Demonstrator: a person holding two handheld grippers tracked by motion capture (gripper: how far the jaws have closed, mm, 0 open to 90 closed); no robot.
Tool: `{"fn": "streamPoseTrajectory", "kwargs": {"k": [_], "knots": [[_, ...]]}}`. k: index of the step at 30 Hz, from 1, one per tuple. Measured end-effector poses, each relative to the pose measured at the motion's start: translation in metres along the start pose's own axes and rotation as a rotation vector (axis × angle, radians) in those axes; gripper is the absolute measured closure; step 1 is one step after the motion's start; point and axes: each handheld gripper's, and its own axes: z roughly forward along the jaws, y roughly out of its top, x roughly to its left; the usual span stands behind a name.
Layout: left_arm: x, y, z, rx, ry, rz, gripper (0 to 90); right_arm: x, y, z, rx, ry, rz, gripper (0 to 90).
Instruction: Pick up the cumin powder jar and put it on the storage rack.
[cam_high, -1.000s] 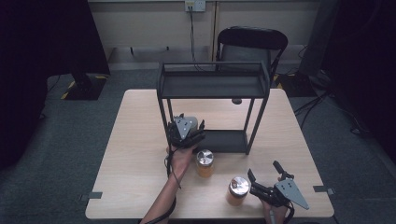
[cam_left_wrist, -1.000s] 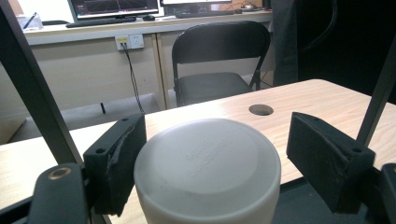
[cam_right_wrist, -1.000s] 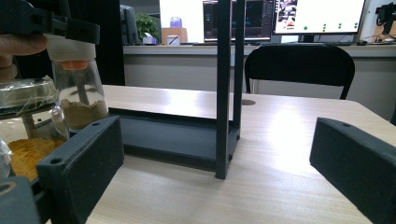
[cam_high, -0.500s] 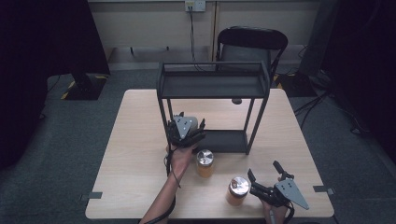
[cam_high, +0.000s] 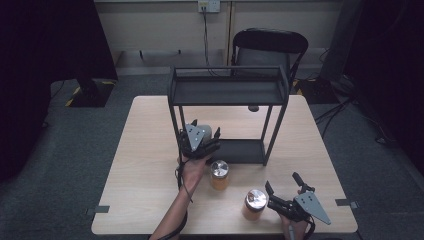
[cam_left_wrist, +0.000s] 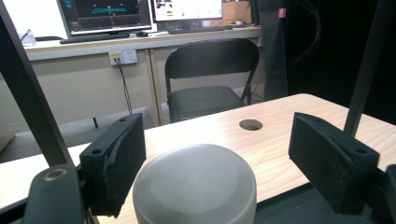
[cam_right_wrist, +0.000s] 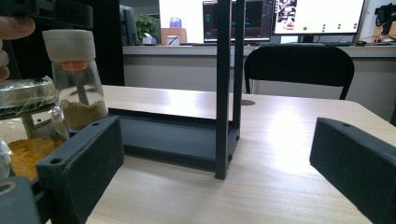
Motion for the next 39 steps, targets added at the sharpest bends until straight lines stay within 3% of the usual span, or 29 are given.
{"fn": "streamPoseTrajectory", "kwargs": {"k": [11,23,33,39], "knots": [[0.002,-0.002,-0.01,-0.05,-0.032,-0.015,14.6,0.0,0.0,0.0,0.001,0.001,0.0,2.1],[0.002,0.0,-0.016,-0.047,-0.059,-0.026,9.1,0.0,0.0,0.0,0.001,-0.001,0.0,2.1],[0.006,0.001,-0.022,-0.055,-0.111,-0.03,0.3,0.0,0.0,0.0,0.001,-0.001,-0.001,2.1],[0.009,0.003,-0.03,-0.074,-0.14,-0.034,0.0,0.0,0.0,0.0,0.0,-0.001,-0.001,2.1]]}}
